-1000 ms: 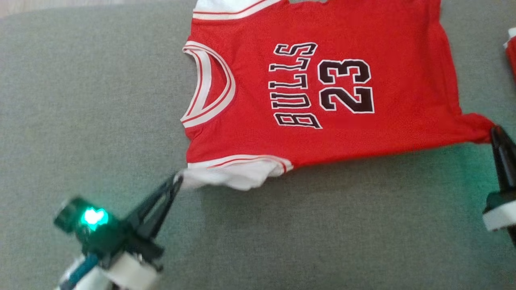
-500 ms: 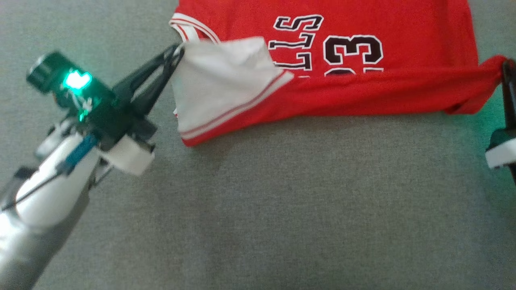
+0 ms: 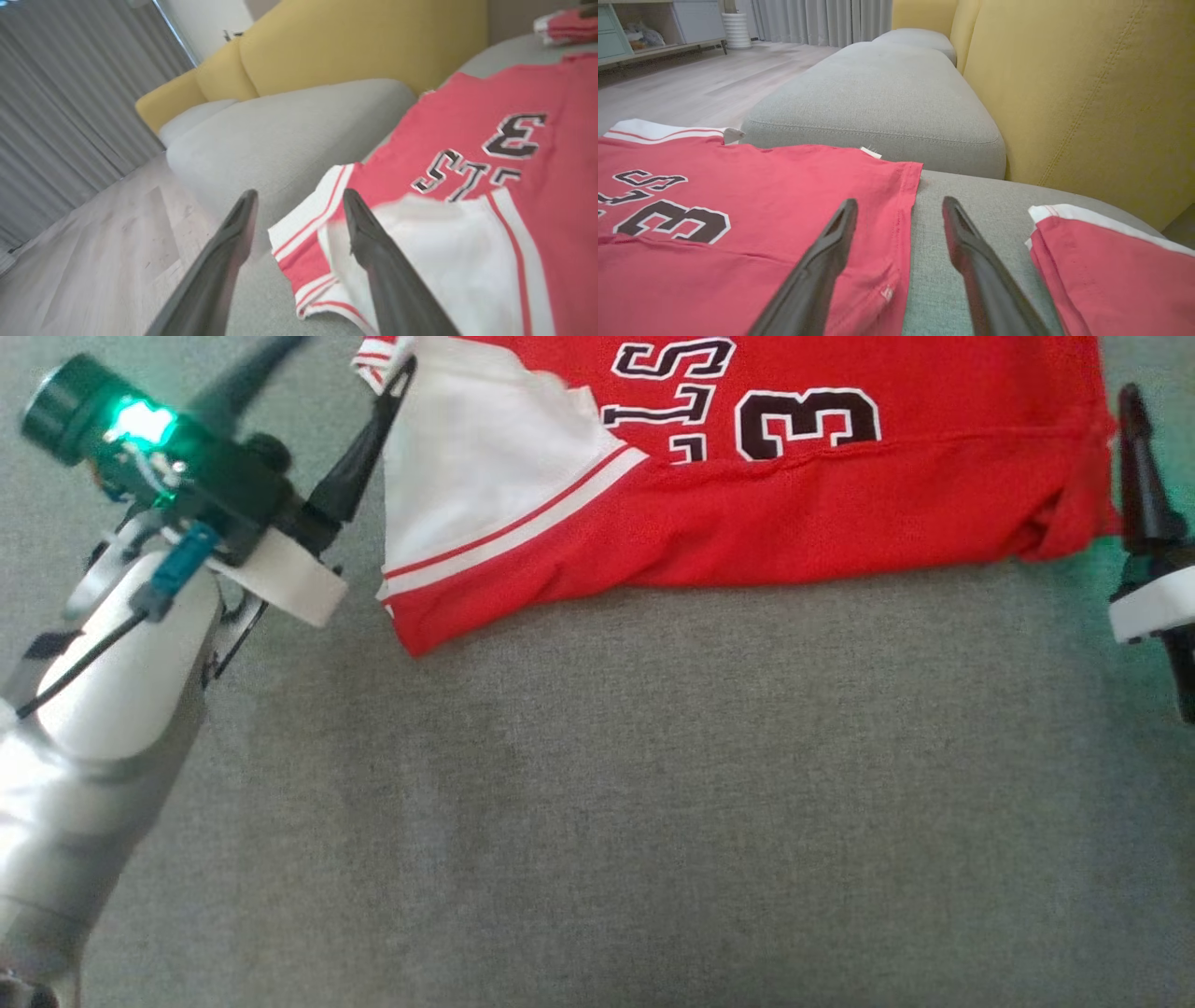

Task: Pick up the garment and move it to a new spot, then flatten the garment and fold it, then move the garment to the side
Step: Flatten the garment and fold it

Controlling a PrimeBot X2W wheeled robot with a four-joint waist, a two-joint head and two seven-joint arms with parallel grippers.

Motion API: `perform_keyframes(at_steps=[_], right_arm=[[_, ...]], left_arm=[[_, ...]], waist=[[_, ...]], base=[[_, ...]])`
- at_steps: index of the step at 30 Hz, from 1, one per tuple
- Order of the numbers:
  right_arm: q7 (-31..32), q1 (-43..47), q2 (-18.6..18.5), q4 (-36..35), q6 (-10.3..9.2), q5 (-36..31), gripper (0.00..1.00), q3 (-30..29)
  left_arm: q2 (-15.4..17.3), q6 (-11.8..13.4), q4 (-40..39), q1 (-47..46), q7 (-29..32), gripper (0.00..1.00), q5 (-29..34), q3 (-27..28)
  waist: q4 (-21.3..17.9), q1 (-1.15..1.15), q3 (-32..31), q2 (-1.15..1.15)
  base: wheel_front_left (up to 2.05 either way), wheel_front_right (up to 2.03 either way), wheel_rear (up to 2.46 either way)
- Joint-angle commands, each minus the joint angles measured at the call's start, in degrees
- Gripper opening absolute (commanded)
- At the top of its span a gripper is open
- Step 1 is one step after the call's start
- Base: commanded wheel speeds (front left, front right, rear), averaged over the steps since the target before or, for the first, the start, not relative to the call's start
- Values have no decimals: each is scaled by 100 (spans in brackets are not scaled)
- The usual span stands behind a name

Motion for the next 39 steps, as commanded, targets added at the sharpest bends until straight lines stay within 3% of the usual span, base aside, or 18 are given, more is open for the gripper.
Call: perform_keyframes(at_steps=[1, 6, 9, 18, 25, 26, 28, 29, 39], right_arm=[[-36, 103, -26, -183, -4, -56, 100, -33], [-36, 446, 155, -391, -4, -179, 100, -330], [-36, 683, 251, -498, -4, -218, 100, -469], [-36, 1023, 501, -578, -4, -292, 100, -482], [-36, 1059, 478, -428, -4, -228, 100, -352], [-36, 1063, 476, -368, -4, -198, 100, -316], [-36, 1077, 488, -239, -4, -103, 100, -240], [-36, 1087, 493, -170, -4, -52, 100, -203], [-36, 1184, 553, 24, -4, 562, 100, 259]], left_arm=[[167, 172, -147, 52, -13, 100, -152, 415], [-153, 695, -527, 1084, -13, 100, -633, 904], [-406, 837, -804, 1800, -13, 100, -887, 1081], [-1109, 785, -751, 3038, -13, 100, -1449, 1394], [-1273, 627, -39, 3019, 0, 100, -1640, 1443], [-1290, 552, 41, 3001, 27, 67, -1655, 1395], [-1330, 420, 138, 2957, 37, 29, -1668, 1314], [-1348, 366, 176, 2941, 36, 0, -1668, 1277], [-1352, 302, -3, 2863, -9, 0, -1442, 1358]], waist=[[-13, -1, -50, 0], [10, -1, -234, 0], [23, -1, -328, 0], [-57, -1, -505, 0], [-120, -1, -507, 0], [-122, -1, -505, 0], [-109, -1, -503, 0], [-96, -1, -506, 0], [73, -1, -523, 0]], base=[[0, 0, 0], [0, 0, 0], [0, 0, 0], [0, 0, 0], [0, 0, 0], [0, 0, 0], [0, 0, 0], [0, 0, 0], [0, 0, 0]])
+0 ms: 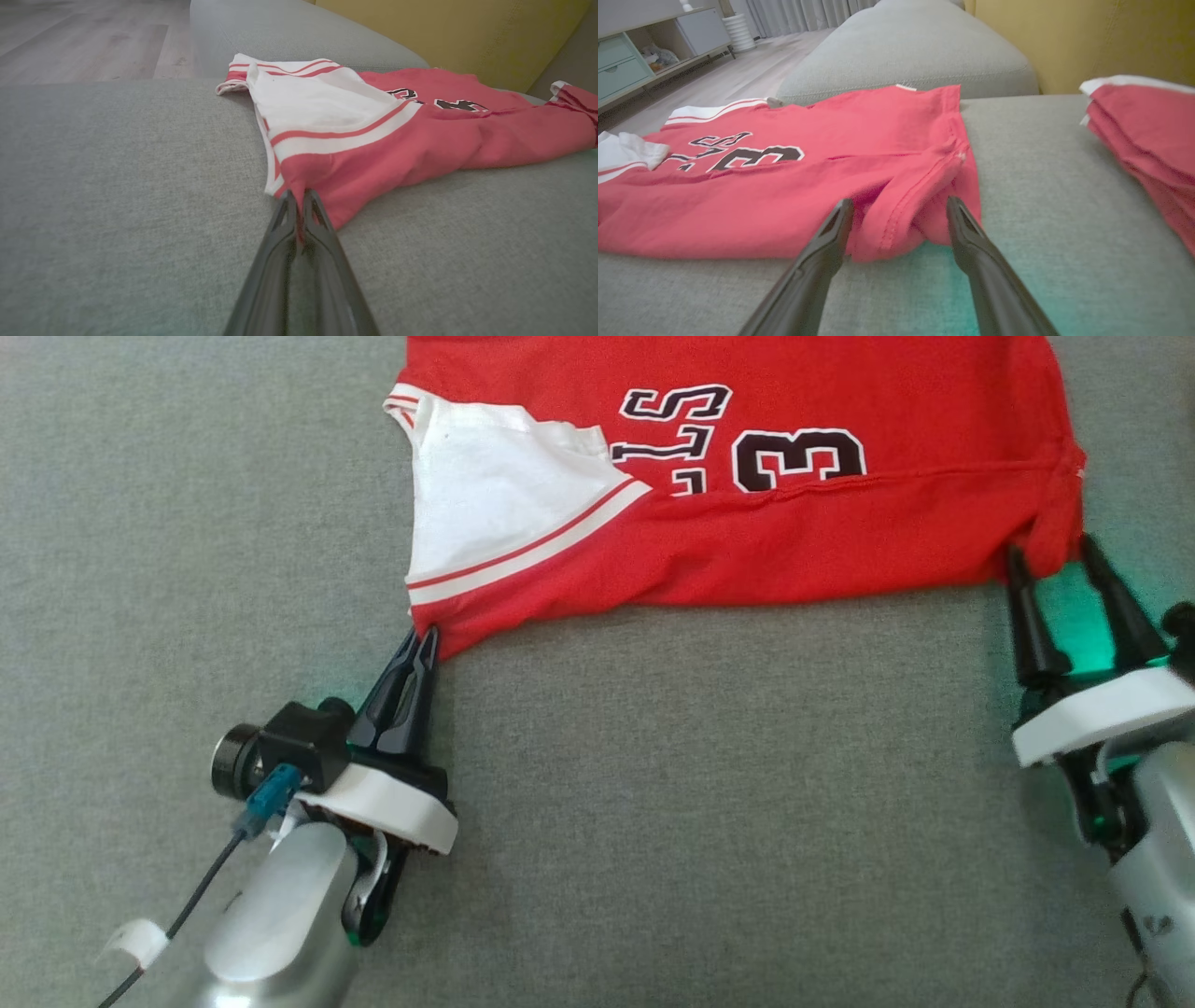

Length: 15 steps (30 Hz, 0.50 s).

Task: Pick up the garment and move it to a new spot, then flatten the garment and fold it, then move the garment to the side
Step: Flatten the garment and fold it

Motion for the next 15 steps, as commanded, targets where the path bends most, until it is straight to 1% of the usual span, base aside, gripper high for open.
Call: perform_keyframes(at_steps=[1, 4, 5, 6, 7, 8, 15], right_arm=[[-36, 199, -92, -71, -4, 94, 100, 174], [-36, 199, -112, 16, -4, 164, 100, 280], [-36, 197, -111, 65, -4, 208, 70, 310], [-36, 190, -110, 101, -4, 257, 47, 342], [-36, 182, -115, 124, -4, 305, 11, 374], [-36, 176, -128, 138, -4, 348, 0, 400], [-36, 263, -502, -8, -4, 650, 0, 570]], left_arm=[[102, -8, -140, -29, -25, 0, 62, 203], [109, -14, -206, -6, -26, 0, 112, 255], [108, -17, -231, 8, -26, 0, 135, 278], [105, -22, -250, 24, -27, 0, 153, 302], [102, -25, -270, 36, -27, 0, 170, 329], [99, -31, -289, 49, -27, 0, 187, 354], [122, -108, -403, 152, -27, 0, 343, 526]], waist=[[22, 0, -6, 0], [42, 0, -16, 0], [50, 0, -22, 0], [55, 0, -28, 0], [60, 0, -33, 0], [62, 0, -38, 0], [51, 0, -128, 0]], base=[[0, 0, 0], [0, 0, 0], [0, 0, 0], [0, 0, 0], [0, 0, 0], [0, 0, 0], [0, 0, 0]])
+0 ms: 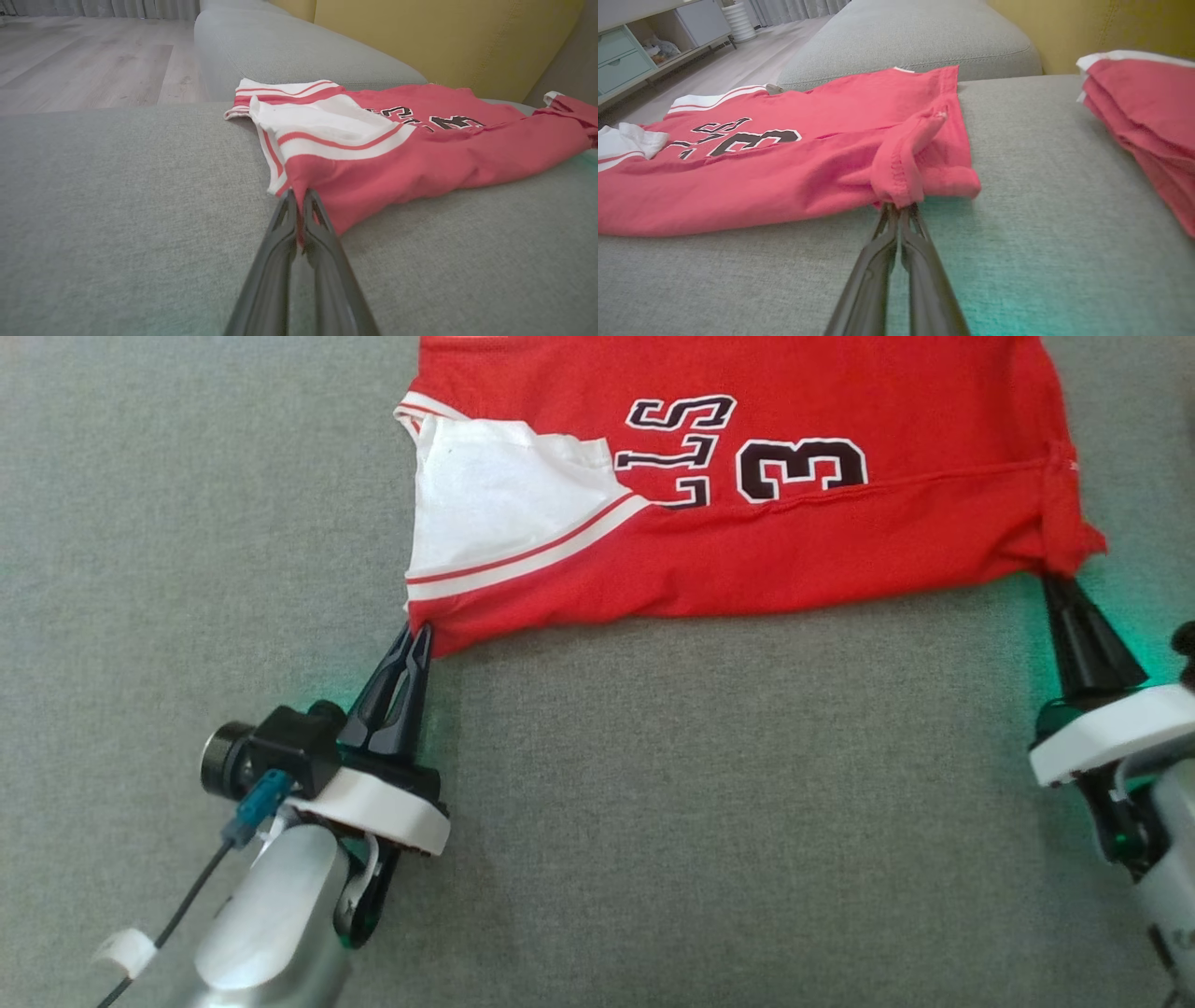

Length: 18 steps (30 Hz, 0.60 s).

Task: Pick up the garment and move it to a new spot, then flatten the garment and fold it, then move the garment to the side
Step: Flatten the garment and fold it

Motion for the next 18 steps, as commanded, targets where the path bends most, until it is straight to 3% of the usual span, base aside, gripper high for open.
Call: perform_keyframes(at_steps=[1, 18], right_arm=[[-36, 192, -216, -167, -4, 59, 0, 107], [-32, 745, -727, 124, -4, 390, 0, 147]], left_arm=[[127, -39, -180, 25, -29, 0, 45, 282], [155, -78, -745, 880, -29, 0, 177, 500]], waist=[[-7, 0, -38, 0], [-44, 0, -265, 0]], base=[[0, 0, 0], [0, 0, 0]])
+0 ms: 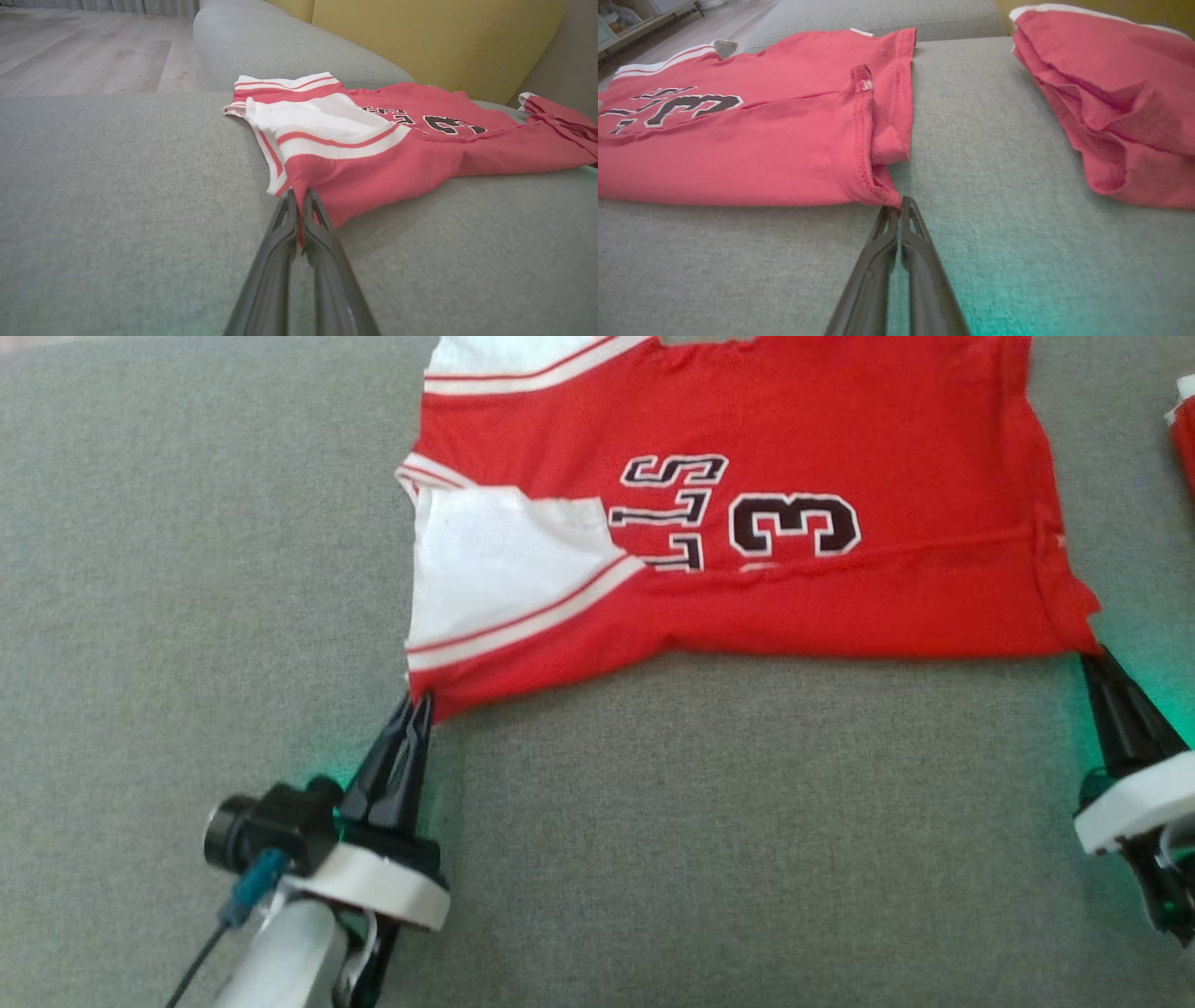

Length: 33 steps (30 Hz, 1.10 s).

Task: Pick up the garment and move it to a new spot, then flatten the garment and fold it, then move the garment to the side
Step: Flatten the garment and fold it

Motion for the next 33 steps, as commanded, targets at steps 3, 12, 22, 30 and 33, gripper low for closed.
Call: perform_keyframes(at_steps=[3, 12, 22, 30, 33], right_arm=[[-34, 299, -287, -50, -4, 119, 0, -31], [-35, 981, -535, -260, -4, 275, 0, -383], [137, 1653, -594, -697, -4, 234, 0, -735], [195, 1773, -365, -967, -4, -141, 100, -1107], [114, 1703, -154, -1150, -4, -423, 100, -1344]], left_arm=[[195, 17, -355, 244, -29, 0, 49, 227], [422, 62, -1088, 935, 111, 0, 49, 112], [563, 177, -1849, 1672, 530, 0, -39, -91], [487, 299, -1830, 1420, 501, 100, -1, -59], [492, 306, -1881, 1175, 493, 100, 59, -38]], waist=[[4, 0, -34, 0], [58, 0, -171, 0], [57, 0, -265, 0], [85, 0, -323, 0], [20, 0, -326, 0]], base=[[0, 0, 0], [0, 0, 0], [0, 0, 0], [0, 0, 0], [0, 0, 0]])
